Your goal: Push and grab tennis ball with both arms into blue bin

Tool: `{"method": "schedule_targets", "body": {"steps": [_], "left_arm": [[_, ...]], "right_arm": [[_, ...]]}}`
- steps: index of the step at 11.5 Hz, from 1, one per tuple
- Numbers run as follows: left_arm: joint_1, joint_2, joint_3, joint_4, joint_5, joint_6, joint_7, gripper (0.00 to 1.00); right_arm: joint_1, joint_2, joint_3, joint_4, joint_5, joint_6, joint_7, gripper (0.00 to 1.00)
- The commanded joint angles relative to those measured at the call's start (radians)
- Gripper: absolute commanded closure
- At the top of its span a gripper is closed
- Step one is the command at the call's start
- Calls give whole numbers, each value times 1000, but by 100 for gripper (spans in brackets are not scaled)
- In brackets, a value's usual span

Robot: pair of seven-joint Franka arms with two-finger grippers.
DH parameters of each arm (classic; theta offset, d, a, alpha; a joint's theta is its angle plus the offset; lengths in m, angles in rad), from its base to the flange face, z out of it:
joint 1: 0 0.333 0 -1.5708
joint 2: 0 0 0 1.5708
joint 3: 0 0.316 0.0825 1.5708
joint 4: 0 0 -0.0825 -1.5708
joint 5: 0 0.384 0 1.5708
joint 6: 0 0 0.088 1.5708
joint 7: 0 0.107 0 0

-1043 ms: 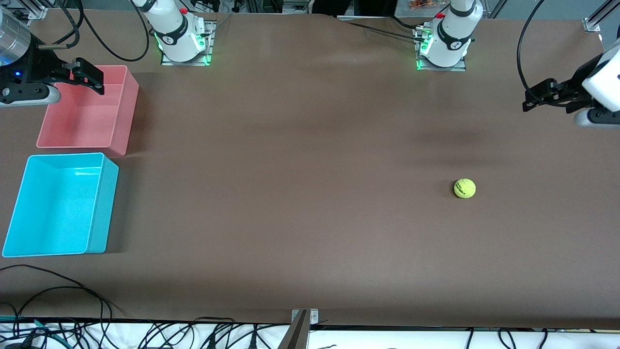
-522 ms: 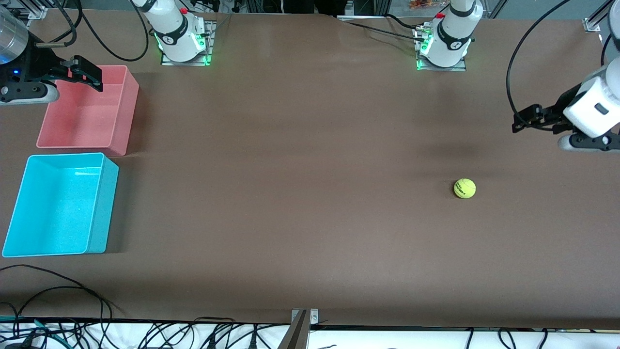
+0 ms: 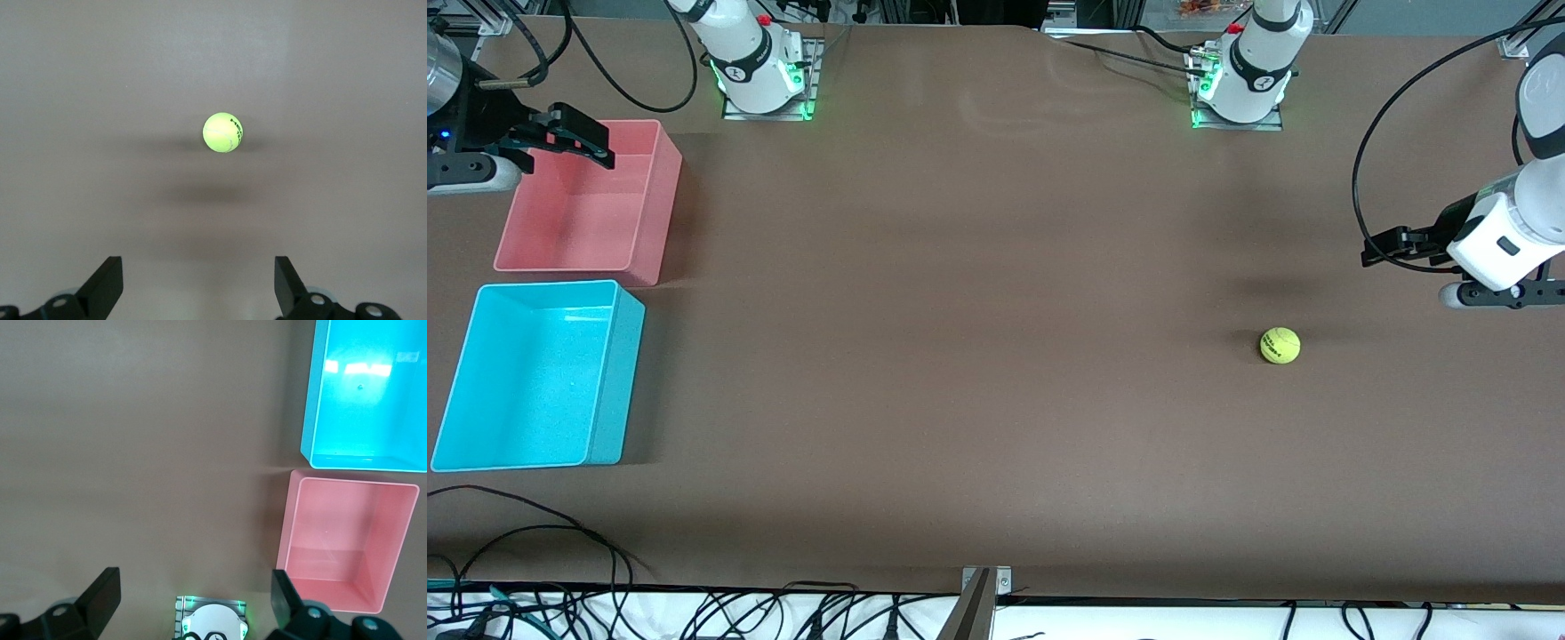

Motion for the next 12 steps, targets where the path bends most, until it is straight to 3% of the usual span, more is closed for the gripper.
{"method": "schedule_targets", "body": {"steps": [1,3,7,10,12], "left_arm": [[0,-16,-7,-123,-12,127,4,0],[-2,-55,-8,-283,-12,342,8,0],[0,-55,-8,-452,-55,566,15,0],[-2,-26,-8,-524,-55,671,18,1],[-3,3,-8,-532,-43,677,19,14]], "right_arm": [[-4,18,-1,24,27,-6,6,0],[-5,20,-1,24,31,-3,6,0],[-7,31,-2,24,45,27,-4,0],[-11,44,-13,24,48,53,-6,0],[-11,75,-13,24,48,79,2,0]]}}
